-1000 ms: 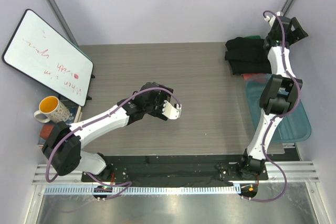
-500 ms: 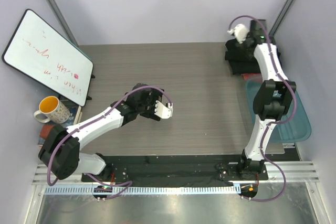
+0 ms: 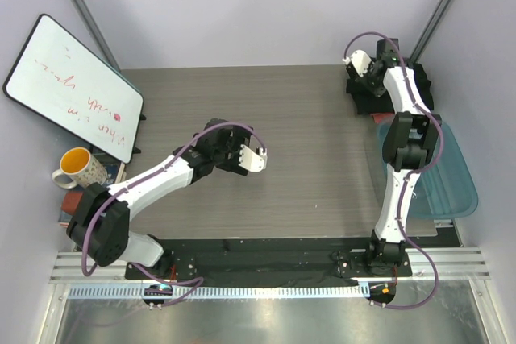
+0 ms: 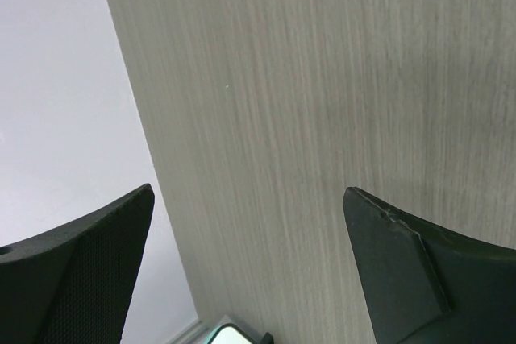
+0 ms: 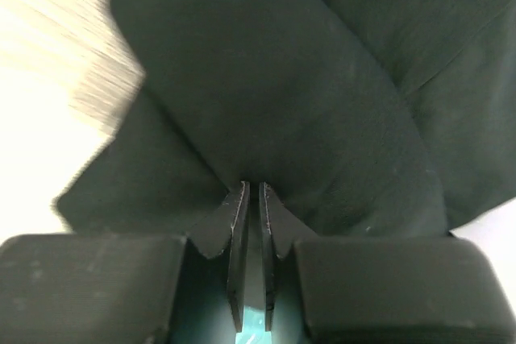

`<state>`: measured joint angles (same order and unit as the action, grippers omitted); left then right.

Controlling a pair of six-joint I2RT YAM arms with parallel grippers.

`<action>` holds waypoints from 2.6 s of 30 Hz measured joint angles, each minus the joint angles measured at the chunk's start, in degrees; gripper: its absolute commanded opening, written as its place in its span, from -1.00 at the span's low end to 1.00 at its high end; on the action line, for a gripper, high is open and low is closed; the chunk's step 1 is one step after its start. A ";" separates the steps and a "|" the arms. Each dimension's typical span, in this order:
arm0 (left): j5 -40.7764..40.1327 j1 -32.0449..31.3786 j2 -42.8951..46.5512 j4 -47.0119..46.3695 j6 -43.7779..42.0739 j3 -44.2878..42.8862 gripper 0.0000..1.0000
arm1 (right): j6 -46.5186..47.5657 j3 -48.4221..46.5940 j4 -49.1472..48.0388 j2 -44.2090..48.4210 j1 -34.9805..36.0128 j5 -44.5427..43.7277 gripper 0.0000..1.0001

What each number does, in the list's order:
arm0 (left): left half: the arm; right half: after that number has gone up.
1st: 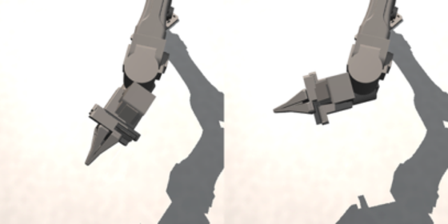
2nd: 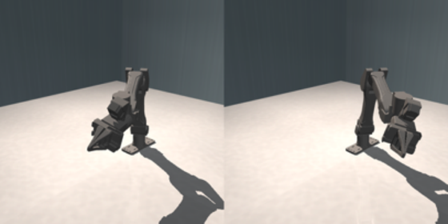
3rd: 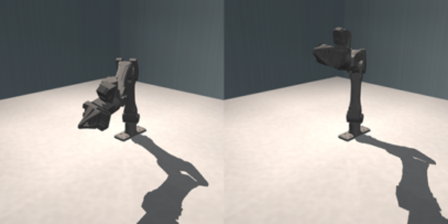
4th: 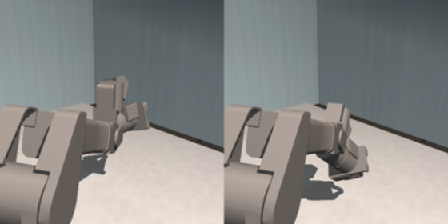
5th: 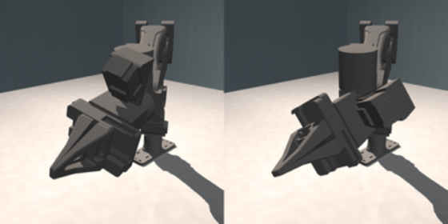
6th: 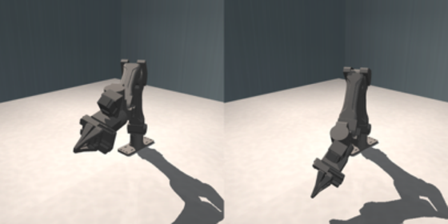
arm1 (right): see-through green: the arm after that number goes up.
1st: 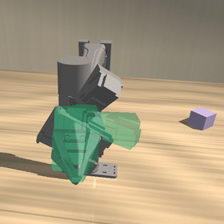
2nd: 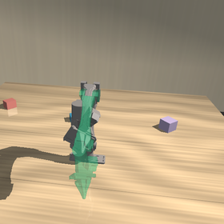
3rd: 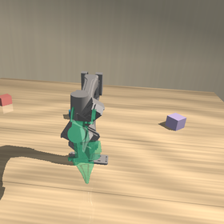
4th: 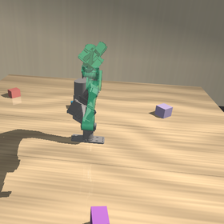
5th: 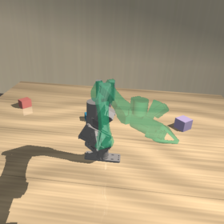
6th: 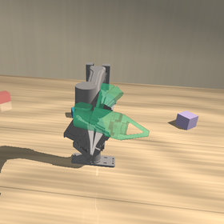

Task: Fold and stack the t-shirts
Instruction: Smooth out wrinkles on the folded tshirt

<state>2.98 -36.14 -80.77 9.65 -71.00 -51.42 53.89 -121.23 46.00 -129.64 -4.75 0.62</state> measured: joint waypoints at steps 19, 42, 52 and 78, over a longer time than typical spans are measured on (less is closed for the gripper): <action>-1.38 1.05 -6.84 0.17 -1.11 -5.27 1.00 | 3.13 6.93 -21.44 -1.36 -0.07 -6.97 -0.95; 0.94 2.54 -10.25 0.07 -1.49 -7.54 1.00 | 3.32 -0.24 -42.71 -7.65 0.26 -12.22 -0.91; 1.22 2.80 -10.25 0.07 -1.51 -7.61 0.99 | -1.42 -5.53 -12.85 -4.87 0.55 9.09 -0.98; 1.20 2.91 -11.06 0.68 -1.64 -9.66 0.99 | -1.33 4.17 -47.39 -7.56 1.53 -4.09 -0.98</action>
<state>4.19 -33.23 -91.83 10.33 -72.64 -61.08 52.56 -117.05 -1.39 -137.21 -3.22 -3.46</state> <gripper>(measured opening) 0.996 0.019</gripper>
